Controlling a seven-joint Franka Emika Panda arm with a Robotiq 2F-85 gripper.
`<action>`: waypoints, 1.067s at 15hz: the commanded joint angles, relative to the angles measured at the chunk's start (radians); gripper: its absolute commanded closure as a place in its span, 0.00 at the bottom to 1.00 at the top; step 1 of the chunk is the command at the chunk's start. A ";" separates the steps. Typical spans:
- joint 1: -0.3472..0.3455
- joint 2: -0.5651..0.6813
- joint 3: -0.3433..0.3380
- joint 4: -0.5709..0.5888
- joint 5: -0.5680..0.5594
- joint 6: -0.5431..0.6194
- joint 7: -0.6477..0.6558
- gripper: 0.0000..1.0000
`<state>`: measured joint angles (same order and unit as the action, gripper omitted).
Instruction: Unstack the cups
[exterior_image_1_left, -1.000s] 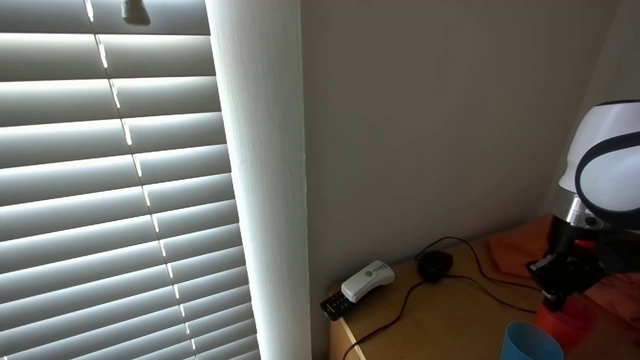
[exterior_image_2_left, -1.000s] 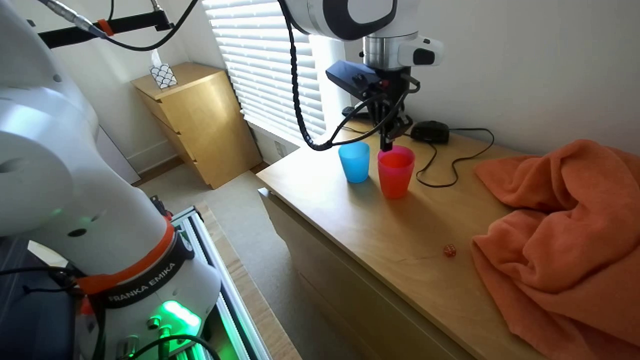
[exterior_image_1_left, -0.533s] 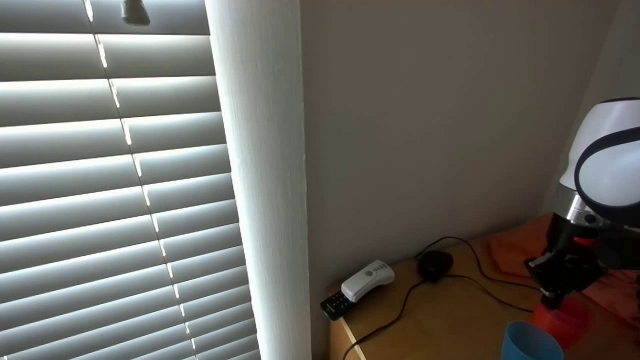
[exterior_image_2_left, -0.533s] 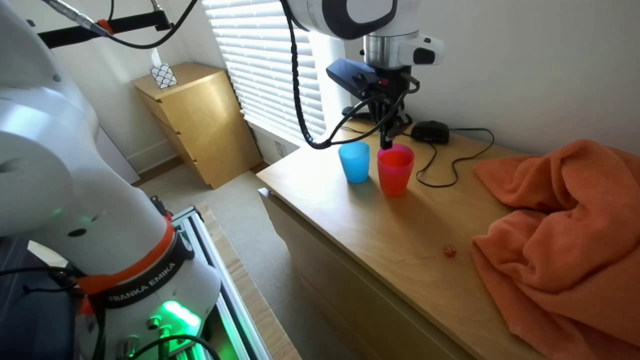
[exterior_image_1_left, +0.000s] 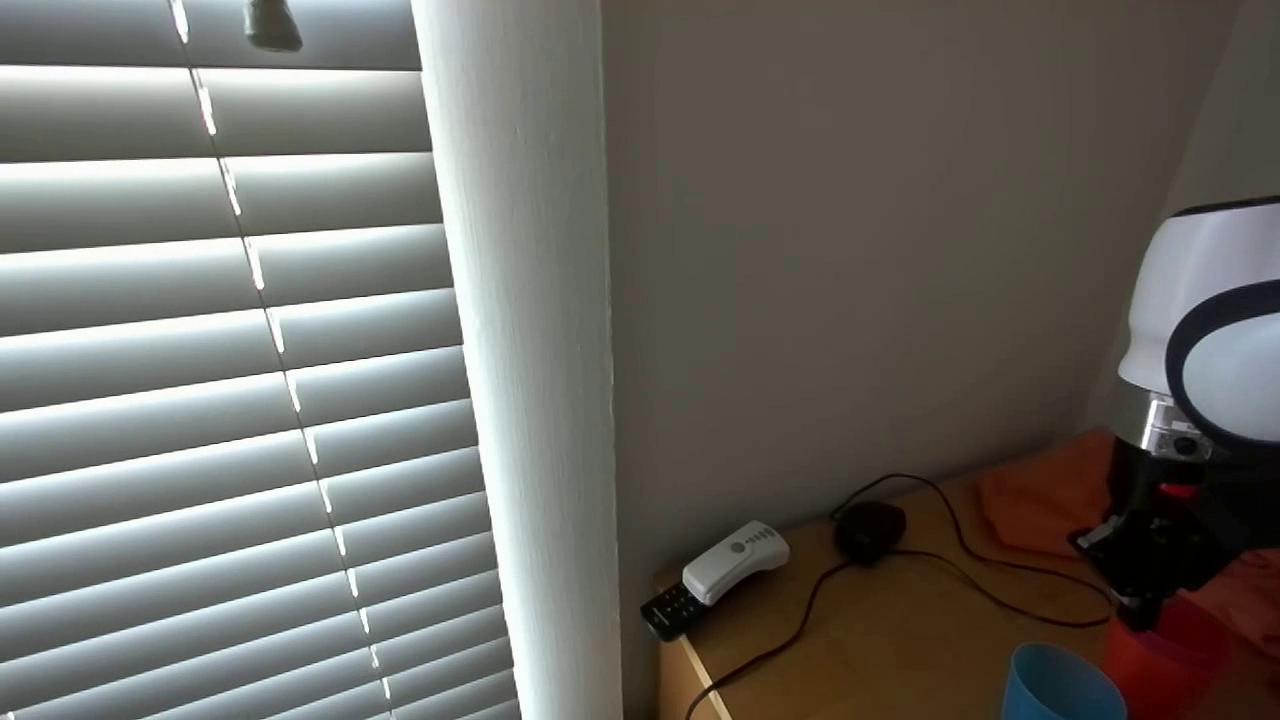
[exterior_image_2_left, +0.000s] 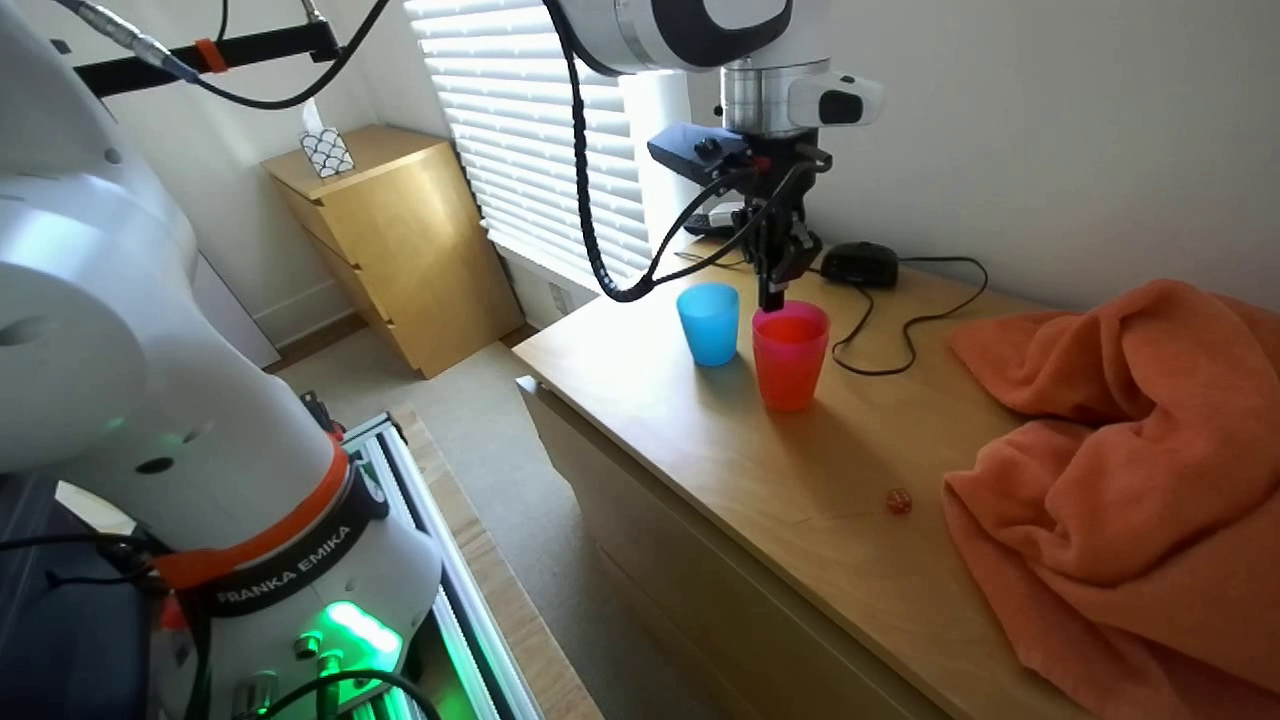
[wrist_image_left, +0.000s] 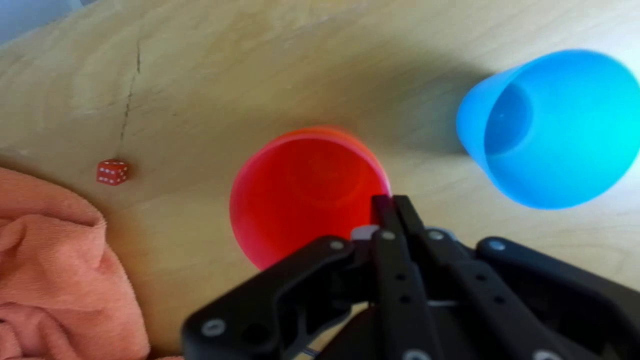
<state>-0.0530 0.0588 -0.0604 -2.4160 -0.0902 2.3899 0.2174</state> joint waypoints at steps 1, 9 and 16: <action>0.008 -0.048 -0.006 -0.024 -0.074 -0.032 0.098 0.99; 0.001 -0.069 -0.001 -0.023 -0.056 -0.059 0.068 0.99; 0.008 -0.241 0.026 -0.101 -0.073 -0.060 0.075 0.99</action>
<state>-0.0461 -0.0559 -0.0478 -2.4441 -0.1342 2.3533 0.2663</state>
